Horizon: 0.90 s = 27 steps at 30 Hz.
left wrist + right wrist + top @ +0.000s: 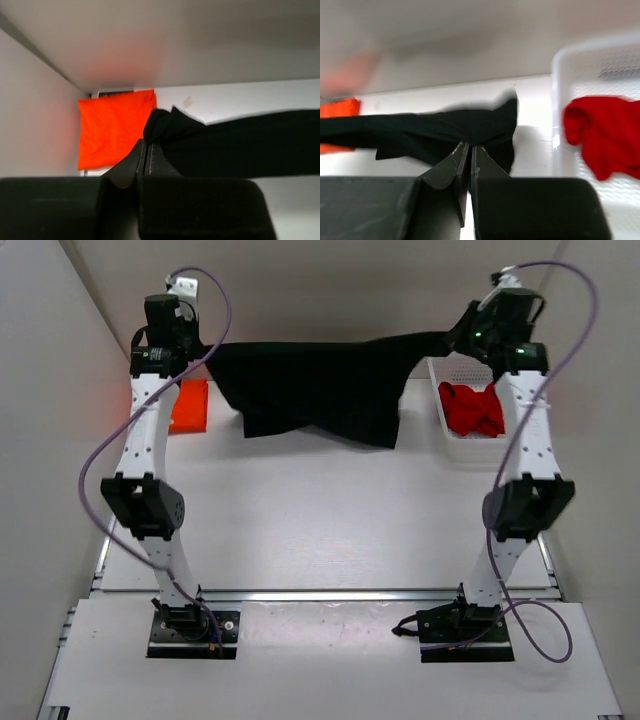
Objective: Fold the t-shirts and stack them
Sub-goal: Flatten out the tshirt
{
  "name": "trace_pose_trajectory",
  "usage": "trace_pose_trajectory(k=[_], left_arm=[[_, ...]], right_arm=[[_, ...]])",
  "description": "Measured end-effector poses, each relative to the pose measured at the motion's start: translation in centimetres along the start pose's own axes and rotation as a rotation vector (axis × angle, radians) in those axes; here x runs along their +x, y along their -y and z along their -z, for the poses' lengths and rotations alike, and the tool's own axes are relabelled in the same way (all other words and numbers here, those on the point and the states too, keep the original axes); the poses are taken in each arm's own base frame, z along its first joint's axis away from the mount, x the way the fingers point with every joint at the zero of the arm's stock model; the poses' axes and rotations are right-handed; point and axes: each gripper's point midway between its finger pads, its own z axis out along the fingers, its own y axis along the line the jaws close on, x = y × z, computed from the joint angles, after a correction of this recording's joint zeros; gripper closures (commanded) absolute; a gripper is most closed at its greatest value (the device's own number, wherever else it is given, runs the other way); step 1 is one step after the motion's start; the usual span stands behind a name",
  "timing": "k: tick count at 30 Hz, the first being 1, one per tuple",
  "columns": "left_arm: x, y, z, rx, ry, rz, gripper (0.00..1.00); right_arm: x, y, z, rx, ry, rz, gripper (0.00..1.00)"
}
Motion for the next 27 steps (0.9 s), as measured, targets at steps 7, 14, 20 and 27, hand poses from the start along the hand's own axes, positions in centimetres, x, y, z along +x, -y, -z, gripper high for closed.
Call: trace_pose_trajectory(k=[7,14,20,27], left_arm=[[0.4,1.0,9.9,0.029,0.105,0.012,1.00],[23.6,2.9,8.2,0.096,-0.466,-0.015,1.00],[37.8,4.8,15.3,0.217,-0.916,-0.084,1.00],[41.2,4.2,18.6,0.248,-1.086,-0.061,1.00]], right_arm=[[1.4,-2.4,12.9,0.006,0.086,0.054,1.00],[24.1,0.7,13.8,0.077,-0.402,0.002,1.00],[36.2,3.5,19.8,0.184,-0.699,-0.099,1.00],[38.5,3.0,20.9,0.150,-0.746,-0.186,1.00]])
